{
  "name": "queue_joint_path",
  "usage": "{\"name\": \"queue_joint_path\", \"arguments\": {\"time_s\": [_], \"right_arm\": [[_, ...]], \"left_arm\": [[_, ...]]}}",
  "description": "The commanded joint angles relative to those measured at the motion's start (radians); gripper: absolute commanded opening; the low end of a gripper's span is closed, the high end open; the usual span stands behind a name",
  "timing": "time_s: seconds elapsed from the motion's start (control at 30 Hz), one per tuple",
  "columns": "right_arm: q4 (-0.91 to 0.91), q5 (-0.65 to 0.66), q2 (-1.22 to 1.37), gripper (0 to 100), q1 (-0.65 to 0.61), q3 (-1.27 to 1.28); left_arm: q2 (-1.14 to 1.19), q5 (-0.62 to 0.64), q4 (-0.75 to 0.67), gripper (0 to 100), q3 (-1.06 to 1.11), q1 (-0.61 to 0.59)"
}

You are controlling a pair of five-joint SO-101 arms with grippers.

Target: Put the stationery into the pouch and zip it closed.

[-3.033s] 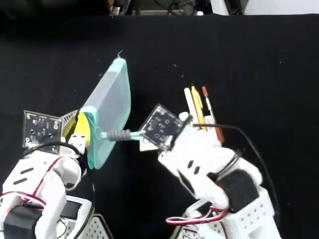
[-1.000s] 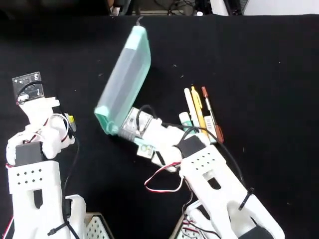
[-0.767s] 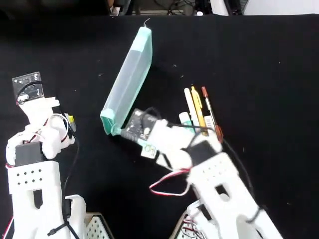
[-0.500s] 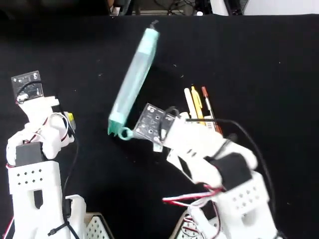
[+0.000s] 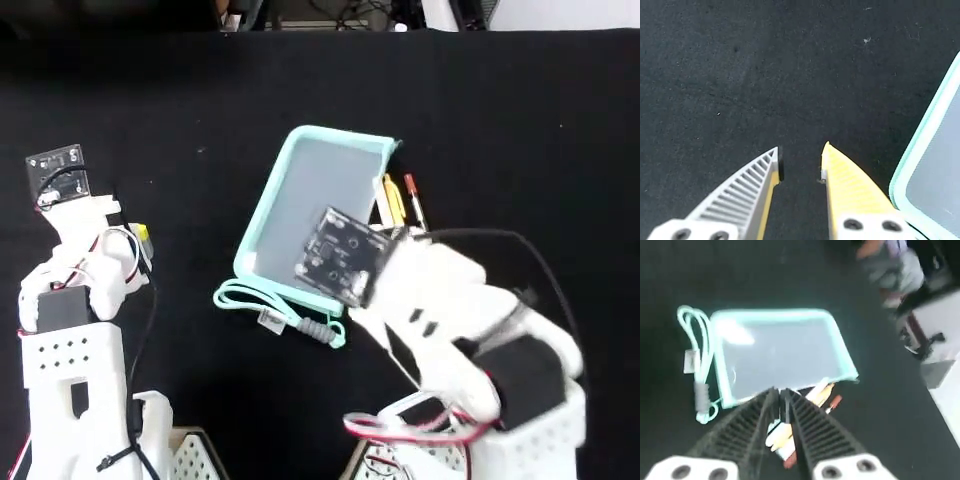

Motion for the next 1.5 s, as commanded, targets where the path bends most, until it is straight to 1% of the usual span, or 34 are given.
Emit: {"name": "queue_joint_path", "arguments": {"time_s": [0.0,0.07,0.13,0.2,0.27,0.3,0.43,0.5,0.6,0.77,0.9,1.0,1.2,1.37,1.47], "right_arm": [[0.021,-0.051,0.050,1.4,0.003,-0.015],[-0.002,-0.091,0.051,1.6,0.003,0.065],[-0.074,-0.153,0.051,4.8,0.005,0.188],[-0.181,-0.221,0.058,12.0,0.008,0.334],[-0.321,-0.238,0.059,18.1,0.005,0.503],[-0.394,-0.241,0.059,18.9,0.005,0.581],[-0.655,-0.244,0.061,13.9,0.005,0.820],[-0.741,-0.250,0.061,11.7,0.006,0.888],[-0.833,-0.305,0.061,10.9,0.006,0.955],[-0.893,-0.313,0.067,10.7,0.005,1.004],[-0.904,-0.313,0.166,10.7,0.003,0.974],[-0.895,-0.313,0.309,10.6,-0.041,0.905],[-0.896,-0.313,0.542,10.6,-0.204,0.817],[-0.890,-0.305,0.608,10.6,-0.218,0.797],[-0.830,-0.267,0.595,10.6,-0.221,0.809]], "left_arm": [[0.002,0.009,-0.020,16,-0.005,-0.005],[0.002,0.009,-0.020,16,-0.005,-0.005],[0.002,0.009,-0.020,16,-0.007,-0.015],[0.002,0.009,-0.020,16,-0.008,-0.016],[0.002,0.009,-0.020,16,-0.001,-0.016],[0.002,0.009,-0.020,16,0.001,-0.016],[0.002,0.009,-0.017,16,0.001,-0.015],[0.002,0.009,-0.015,16,0.002,-0.015],[0.002,0.009,-0.015,16,0.002,-0.012],[0.002,0.009,-0.020,16,0.016,-0.007],[0.002,0.009,-0.020,16,0.019,-0.007],[0.002,0.009,-0.020,16,0.019,-0.007],[0.002,0.009,-0.020,16,0.022,-0.013],[0.002,0.009,-0.037,16,0.025,-0.008],[0.002,0.009,-0.080,16,0.050,-0.013]]}}
